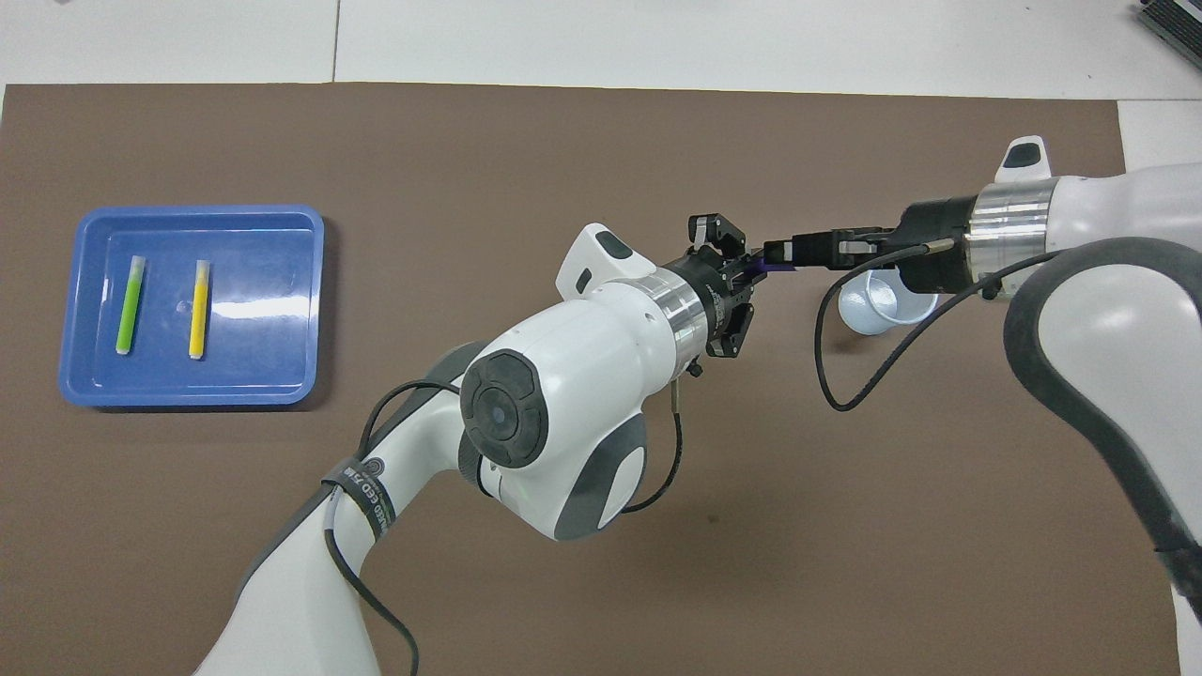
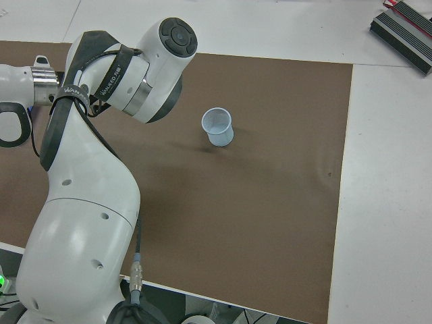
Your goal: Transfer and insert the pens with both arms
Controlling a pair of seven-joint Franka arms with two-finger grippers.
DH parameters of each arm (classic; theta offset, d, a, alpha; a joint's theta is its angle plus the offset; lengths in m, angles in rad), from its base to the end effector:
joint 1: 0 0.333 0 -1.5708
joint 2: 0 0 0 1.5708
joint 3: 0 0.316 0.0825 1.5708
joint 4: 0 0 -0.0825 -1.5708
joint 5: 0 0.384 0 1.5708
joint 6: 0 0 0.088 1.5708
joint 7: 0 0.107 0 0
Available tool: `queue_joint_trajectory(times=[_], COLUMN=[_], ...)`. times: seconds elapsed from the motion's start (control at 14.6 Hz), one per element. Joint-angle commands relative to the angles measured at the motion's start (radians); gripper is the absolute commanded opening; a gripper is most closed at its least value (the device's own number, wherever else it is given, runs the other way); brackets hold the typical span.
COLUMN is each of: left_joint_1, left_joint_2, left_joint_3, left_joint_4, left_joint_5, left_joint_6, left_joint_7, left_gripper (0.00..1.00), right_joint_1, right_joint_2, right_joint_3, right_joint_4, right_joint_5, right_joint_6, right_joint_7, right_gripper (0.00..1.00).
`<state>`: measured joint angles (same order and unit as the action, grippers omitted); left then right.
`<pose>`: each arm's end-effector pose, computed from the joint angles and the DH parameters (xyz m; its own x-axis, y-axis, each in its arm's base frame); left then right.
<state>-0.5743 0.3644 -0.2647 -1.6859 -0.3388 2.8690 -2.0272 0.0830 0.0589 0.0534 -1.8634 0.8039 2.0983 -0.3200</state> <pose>0.5031 -0.4928 0.4890 0.1893 0.7503 -0.6334 0.8983 0.1282 0.4203 0.5901 0.1154 0.5129 0.9705 0.0054 0.2412 0.1619 -0.7557 -0.6346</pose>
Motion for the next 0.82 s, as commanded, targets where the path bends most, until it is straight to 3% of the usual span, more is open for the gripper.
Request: queue_joint_trajectory(times=[0.0,0.21,0.41,0.75], left_joint_1=[-0.015,-0.015,-0.015,-0.015], left_joint_2=[0.025,0.027,0.028,0.028], left_joint_3=[0.010,0.010,0.010,0.010], left_joint_4=[0.035,0.041,0.041,0.041], left_joint_5=[-0.019,-0.019,-0.017,-0.012], left_joint_6=[0.015,0.016,0.016,0.016], left_joint_7=[-0.008,-0.007,-0.007,-0.007], left_gripper=[0.00,0.00,0.00,0.00], right_joint_1=[-0.003,-0.003,-0.003,-0.005], right_joint_2=[-0.016,-0.016,-0.016,-0.011], right_joint_3=[0.002,0.002,0.002,0.002], right_joint_4=[-0.016,-0.016,-0.013,-0.003], right_joint_5=[-0.017,-0.025,-0.041,-0.051], right_joint_6=[-0.009,-0.009,-0.007,-0.009], right_joint_7=[0.007,0.004,-0.002,-0.001], right_gripper=[0.36,0.25,0.03,0.00])
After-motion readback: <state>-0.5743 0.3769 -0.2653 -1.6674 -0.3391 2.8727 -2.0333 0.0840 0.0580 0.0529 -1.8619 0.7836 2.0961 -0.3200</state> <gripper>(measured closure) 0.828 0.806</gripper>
